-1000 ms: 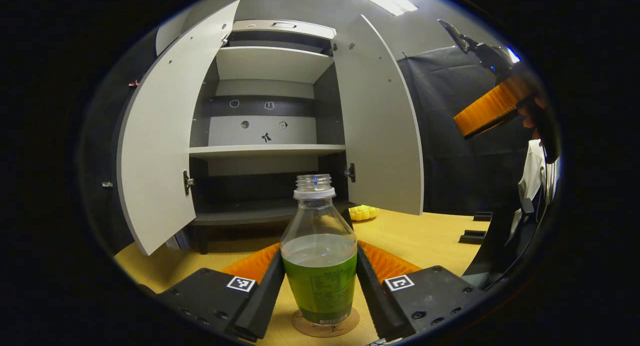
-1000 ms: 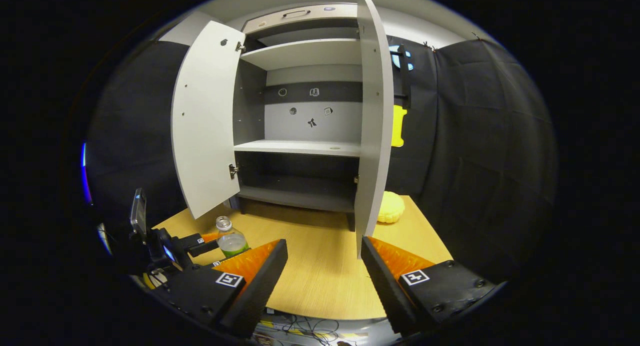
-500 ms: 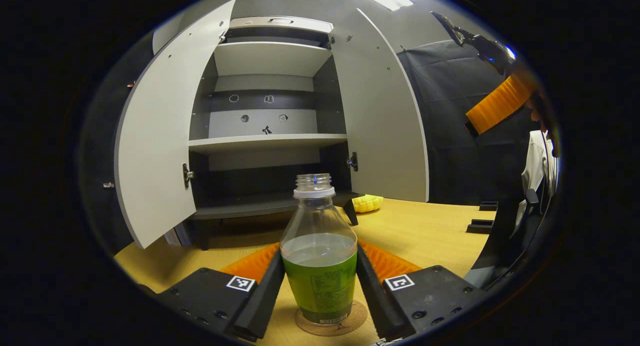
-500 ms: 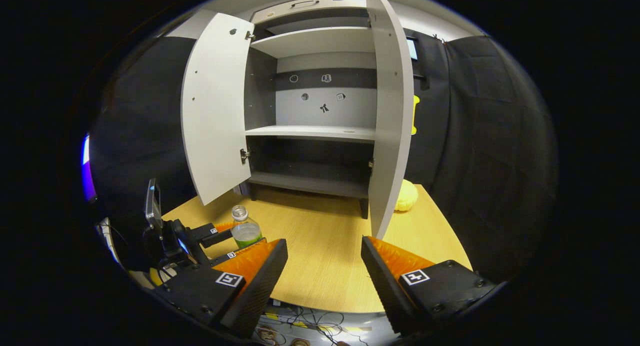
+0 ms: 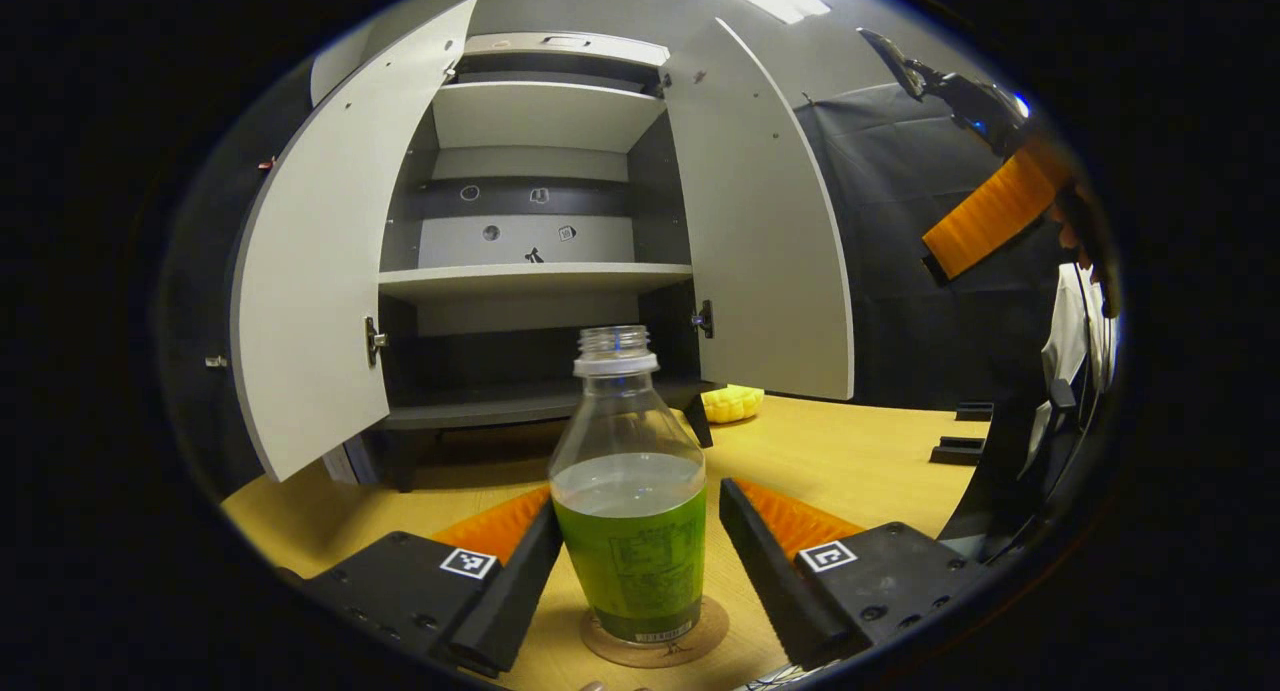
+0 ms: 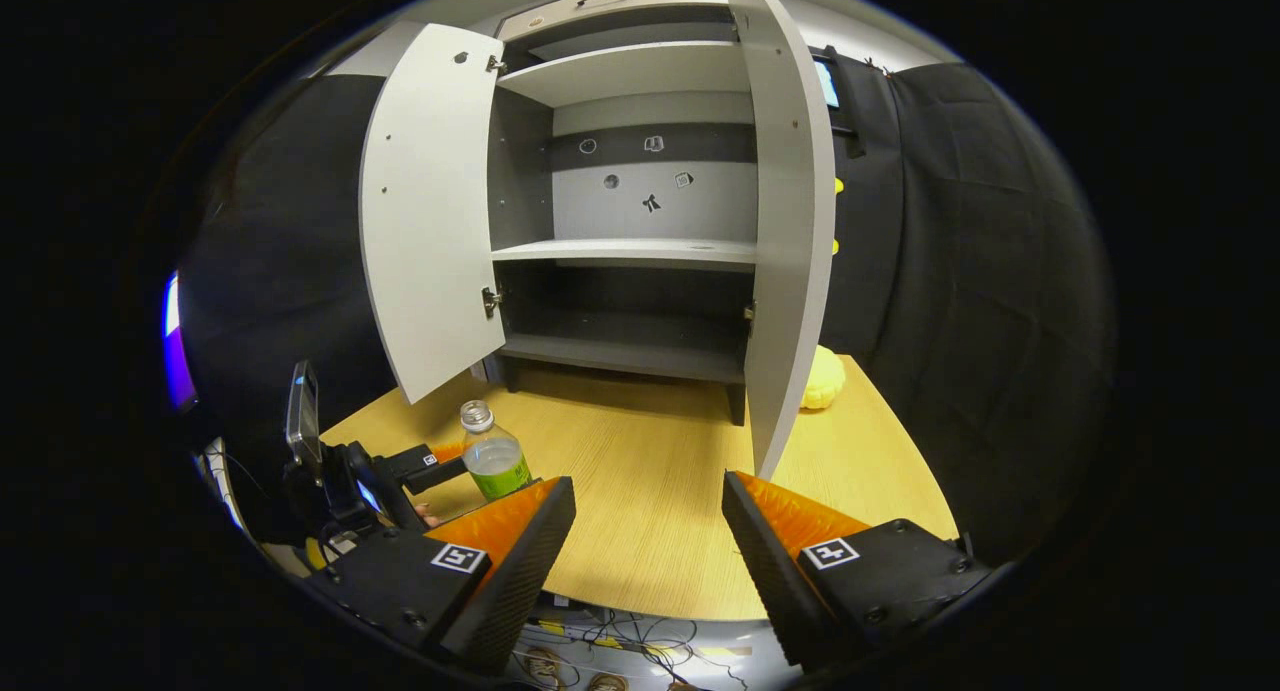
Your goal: Grasp the bottle in the cabinet with the left hand and place it on the coaster, then close the right door with the right hand and the left door with the left hand.
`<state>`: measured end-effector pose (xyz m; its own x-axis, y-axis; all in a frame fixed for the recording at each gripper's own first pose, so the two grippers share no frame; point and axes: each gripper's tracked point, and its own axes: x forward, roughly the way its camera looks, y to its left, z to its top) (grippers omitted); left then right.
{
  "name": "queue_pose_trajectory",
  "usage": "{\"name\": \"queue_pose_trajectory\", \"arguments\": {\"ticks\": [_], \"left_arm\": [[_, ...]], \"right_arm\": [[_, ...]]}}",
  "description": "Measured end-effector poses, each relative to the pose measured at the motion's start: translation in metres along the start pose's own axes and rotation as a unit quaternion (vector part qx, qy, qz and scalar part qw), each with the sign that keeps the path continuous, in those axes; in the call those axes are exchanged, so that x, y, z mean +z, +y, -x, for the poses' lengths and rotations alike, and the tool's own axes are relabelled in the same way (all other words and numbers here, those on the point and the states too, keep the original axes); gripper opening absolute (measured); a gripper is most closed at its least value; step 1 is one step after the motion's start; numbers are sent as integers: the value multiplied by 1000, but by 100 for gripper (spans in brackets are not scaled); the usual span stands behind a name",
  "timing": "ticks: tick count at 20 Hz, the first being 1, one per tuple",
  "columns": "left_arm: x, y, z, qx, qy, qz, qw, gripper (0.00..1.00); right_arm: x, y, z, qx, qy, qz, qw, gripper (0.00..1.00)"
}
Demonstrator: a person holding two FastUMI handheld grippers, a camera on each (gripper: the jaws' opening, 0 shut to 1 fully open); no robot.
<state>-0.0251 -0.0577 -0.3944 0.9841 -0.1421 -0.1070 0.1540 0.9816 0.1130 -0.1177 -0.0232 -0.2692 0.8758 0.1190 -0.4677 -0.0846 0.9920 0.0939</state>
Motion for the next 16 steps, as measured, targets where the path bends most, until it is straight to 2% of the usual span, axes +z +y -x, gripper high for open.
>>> {"name": "queue_pose_trajectory", "arguments": {"ticks": [3,6,9,13,16], "left_arm": [[2,1,-5,7,1,13,1000,96],[23,12,-9,27,-20,0,999,96],[51,11,-17,18,-30,-12,999,96],[103,16,-25,9,-46,1,999,96],[148,23,-23,10,-50,-3,999,96]], "right_arm": [[-4,-1,0,1,5,-8,1000,98],[-2,-5,1,-2,3,-10,1000,99],[8,-6,2,-4,-4,-22,1000,99],[40,-6,8,-11,-33,-14,999,99],[78,-9,12,-21,-71,-14,997,99]]}}
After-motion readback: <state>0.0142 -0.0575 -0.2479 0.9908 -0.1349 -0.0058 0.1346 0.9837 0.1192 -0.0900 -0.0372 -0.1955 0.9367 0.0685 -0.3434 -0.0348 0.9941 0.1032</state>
